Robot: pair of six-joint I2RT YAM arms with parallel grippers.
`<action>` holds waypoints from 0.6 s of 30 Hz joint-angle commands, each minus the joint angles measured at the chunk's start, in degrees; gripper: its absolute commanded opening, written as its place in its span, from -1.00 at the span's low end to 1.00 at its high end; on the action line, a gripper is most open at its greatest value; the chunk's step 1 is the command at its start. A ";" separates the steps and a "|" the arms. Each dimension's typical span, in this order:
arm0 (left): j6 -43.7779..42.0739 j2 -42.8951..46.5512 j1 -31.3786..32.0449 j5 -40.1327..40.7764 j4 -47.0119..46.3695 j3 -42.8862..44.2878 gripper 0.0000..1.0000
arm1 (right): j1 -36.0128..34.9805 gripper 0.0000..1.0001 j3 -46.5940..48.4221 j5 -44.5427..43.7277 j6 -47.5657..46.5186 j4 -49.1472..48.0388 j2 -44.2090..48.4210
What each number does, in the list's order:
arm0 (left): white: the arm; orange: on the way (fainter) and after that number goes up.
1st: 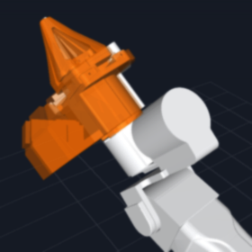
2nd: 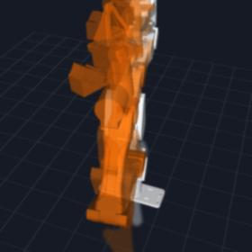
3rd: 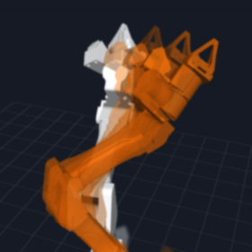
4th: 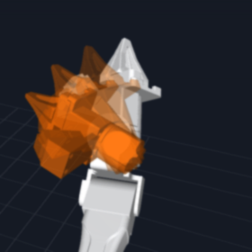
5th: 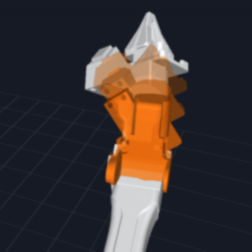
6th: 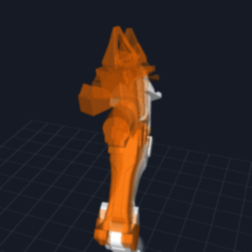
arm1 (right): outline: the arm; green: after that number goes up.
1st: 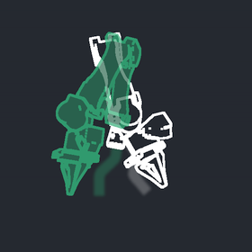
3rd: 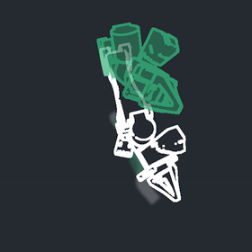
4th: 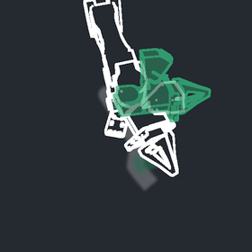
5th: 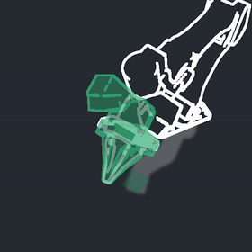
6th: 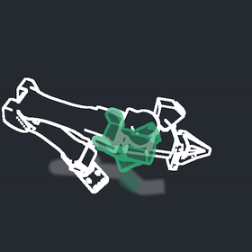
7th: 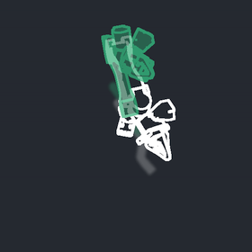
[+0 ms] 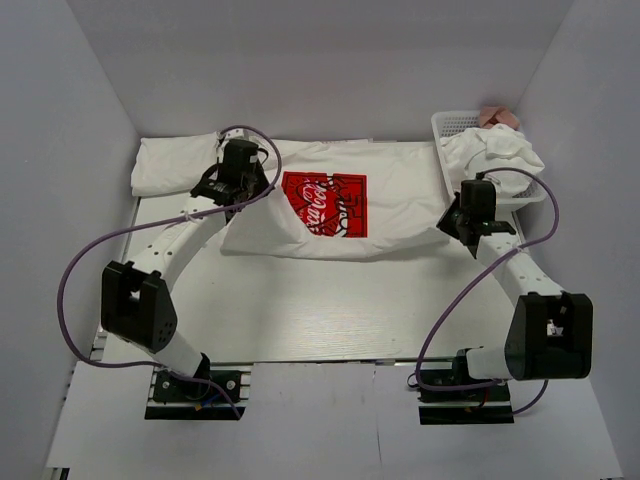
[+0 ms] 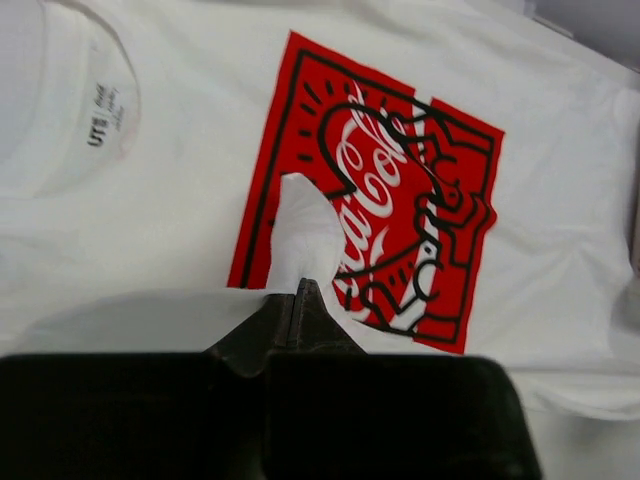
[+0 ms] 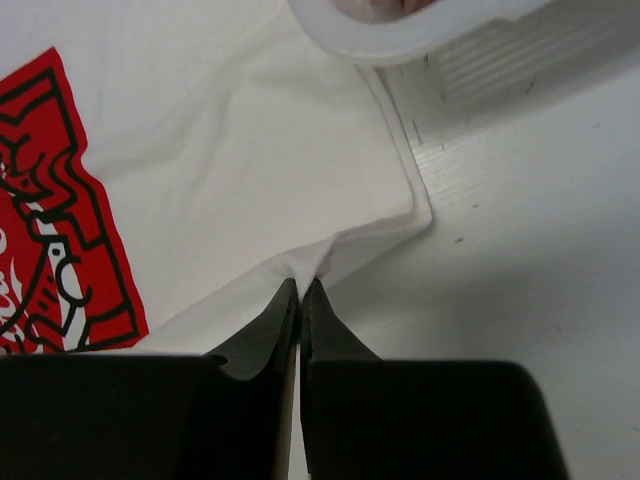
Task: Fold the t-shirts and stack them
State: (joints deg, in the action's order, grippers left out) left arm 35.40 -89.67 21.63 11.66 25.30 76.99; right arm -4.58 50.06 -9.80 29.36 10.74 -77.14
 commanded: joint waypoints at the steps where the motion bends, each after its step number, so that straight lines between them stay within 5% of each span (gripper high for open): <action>1: -4.63 -0.59 -0.53 7.31 -1.83 4.83 -1.00 | 0.10 -1.00 5.04 -2.06 -1.85 0.42 -3.26; 10: -15.70 -3.14 -2.29 7.41 -14.31 7.20 -1.00 | 0.10 -1.00 14.18 -3.12 -3.00 0.42 -9.42; 18: -18.96 -18.83 -5.62 5.65 -17.39 15.54 -1.00 | 0.10 -1.00 21.71 -3.11 -3.61 0.41 -17.59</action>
State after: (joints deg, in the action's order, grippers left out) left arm 18.85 -102.50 17.58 18.06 10.00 88.47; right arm -4.58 66.46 -11.68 26.76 12.01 -91.39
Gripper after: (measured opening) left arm 0.028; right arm 0.023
